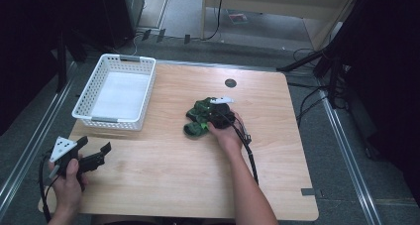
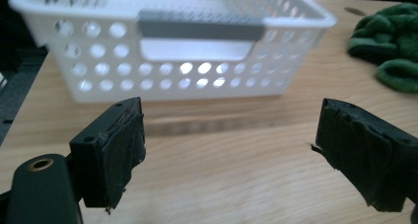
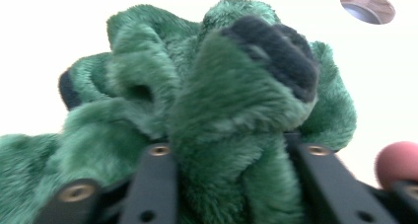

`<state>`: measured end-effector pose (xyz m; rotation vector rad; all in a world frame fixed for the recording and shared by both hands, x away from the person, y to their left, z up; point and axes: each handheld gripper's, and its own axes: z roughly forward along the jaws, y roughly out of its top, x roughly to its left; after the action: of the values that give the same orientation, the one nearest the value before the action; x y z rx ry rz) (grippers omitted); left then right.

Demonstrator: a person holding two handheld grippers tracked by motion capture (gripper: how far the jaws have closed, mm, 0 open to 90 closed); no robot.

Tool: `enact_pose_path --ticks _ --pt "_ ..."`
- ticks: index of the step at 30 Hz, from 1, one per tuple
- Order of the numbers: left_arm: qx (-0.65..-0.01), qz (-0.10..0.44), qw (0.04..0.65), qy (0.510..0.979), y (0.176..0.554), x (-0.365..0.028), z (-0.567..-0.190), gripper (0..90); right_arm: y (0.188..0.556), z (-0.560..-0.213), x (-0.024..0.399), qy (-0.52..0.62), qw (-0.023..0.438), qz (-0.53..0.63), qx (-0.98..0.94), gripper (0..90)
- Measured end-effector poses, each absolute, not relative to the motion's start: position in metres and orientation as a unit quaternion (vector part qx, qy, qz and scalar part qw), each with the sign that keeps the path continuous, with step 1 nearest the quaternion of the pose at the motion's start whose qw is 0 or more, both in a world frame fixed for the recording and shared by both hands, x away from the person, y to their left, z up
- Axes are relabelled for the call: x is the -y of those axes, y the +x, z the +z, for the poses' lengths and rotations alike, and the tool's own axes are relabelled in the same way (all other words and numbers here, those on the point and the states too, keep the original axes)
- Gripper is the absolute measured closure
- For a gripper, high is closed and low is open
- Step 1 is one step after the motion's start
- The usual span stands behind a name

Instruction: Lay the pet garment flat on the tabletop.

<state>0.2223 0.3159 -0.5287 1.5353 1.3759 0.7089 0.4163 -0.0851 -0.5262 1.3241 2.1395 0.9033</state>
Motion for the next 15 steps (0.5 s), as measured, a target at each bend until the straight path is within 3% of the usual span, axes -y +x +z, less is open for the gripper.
enact_pose_path --ticks 5,15 --pt "-0.537 0.290 0.479 0.631 0.229 -0.294 -0.512 11.7 0.406 -0.506 0.097 0.489 0.220 0.387 -0.750 76.3" --pt "-0.486 0.270 0.519 0.649 0.247 -0.242 -0.481 13.4 0.346 -0.445 0.093 0.445 0.216 0.482 -0.723 76.3"
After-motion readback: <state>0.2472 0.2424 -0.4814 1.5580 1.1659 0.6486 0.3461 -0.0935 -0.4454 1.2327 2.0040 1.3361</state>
